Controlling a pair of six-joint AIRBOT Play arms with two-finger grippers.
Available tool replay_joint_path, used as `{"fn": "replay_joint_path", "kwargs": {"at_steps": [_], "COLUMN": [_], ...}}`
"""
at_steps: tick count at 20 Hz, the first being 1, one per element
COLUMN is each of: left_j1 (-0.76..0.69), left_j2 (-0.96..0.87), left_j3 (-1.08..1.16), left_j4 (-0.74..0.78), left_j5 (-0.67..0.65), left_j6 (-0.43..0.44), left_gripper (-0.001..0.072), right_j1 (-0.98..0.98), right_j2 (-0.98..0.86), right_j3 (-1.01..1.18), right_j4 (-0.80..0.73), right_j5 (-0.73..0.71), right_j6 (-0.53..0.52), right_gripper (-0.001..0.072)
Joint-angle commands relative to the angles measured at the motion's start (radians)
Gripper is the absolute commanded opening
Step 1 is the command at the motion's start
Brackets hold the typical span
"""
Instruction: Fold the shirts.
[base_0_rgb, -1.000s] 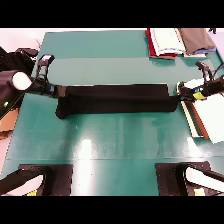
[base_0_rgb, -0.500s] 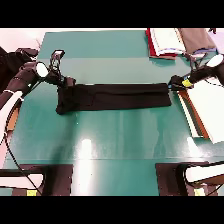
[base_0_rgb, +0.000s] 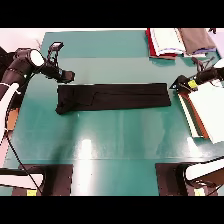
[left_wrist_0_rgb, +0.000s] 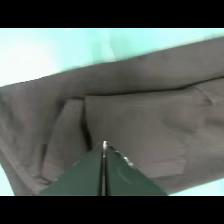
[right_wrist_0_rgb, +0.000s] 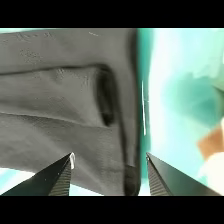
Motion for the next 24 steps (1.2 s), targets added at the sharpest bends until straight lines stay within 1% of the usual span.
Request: {"fn": "replay_joint_path", "kwargs": {"at_steps": [1, 3, 6, 8, 9, 10, 11, 12, 13, 16, 20, 24], "left_j1": [-0.001, -0.015, -0.062, -0.105, -0.126, -0.146, -0.168, -0.187, -0.201, -0.223, -0.242, -0.294], "left_j2": [-0.001, -0.004, -0.005, -0.013, -0.02, -0.029, -0.042, -0.058, -0.076, -0.144, -0.278, -0.387], "left_j3": [0.002, -0.015, -0.056, -0.066, -0.066, -0.066, -0.065, -0.063, -0.063, -0.056, 0.036, 0.145], "left_j4": [-0.13, -0.187, -0.187, -0.19, -0.191, -0.191, -0.197, -0.209, -0.223, -0.301, -0.393, -0.399], "left_j5": [0.006, 0.029, 0.071, 0.119, 0.142, 0.162, 0.183, 0.205, 0.232, 0.318, 0.311, 0.281], "left_j6": [0.0, 0.008, 0.006, -0.001, -0.002, -0.002, -0.003, -0.002, -0.002, 0.0, 0.027, 0.033], "left_gripper": [0.0036, 0.0027, 0.0027, 0.0027, 0.0027, 0.0027, 0.0026, 0.0026, 0.0027, 0.0026, 0.0026, 0.0026], "right_j1": [-0.064, -0.055, -0.003, 0.049, 0.071, 0.09, 0.109, 0.119, 0.126, 0.143, 0.235, 0.359], "right_j2": [-0.034, -0.062, -0.097, -0.14, -0.158, -0.162, -0.155, -0.138, -0.112, -0.009, 0.089, 0.093], "right_j3": [-0.068, -0.089, -0.107, -0.076, -0.056, -0.04, -0.019, 0.002, 0.03, 0.139, 0.304, 0.451], "right_j4": [0.1, 0.139, 0.187, 0.194, 0.207, 0.212, 0.21, 0.21, 0.211, 0.211, 0.211, 0.21], "right_j5": [0.009, -0.014, -0.091, -0.078, -0.073, -0.075, -0.081, -0.083, -0.08, -0.023, 0.023, 0.028], "right_j6": [-0.026, -0.026, -0.027, -0.027, -0.033, -0.052, -0.065, -0.071, -0.075, -0.073, -0.017, 0.048], "right_gripper": [0.0534, 0.0534, 0.0529, 0.0508, 0.0421, 0.0299, 0.0148, 0.0044, 0.0015, 0.0015, 0.0014, 0.0014]}}
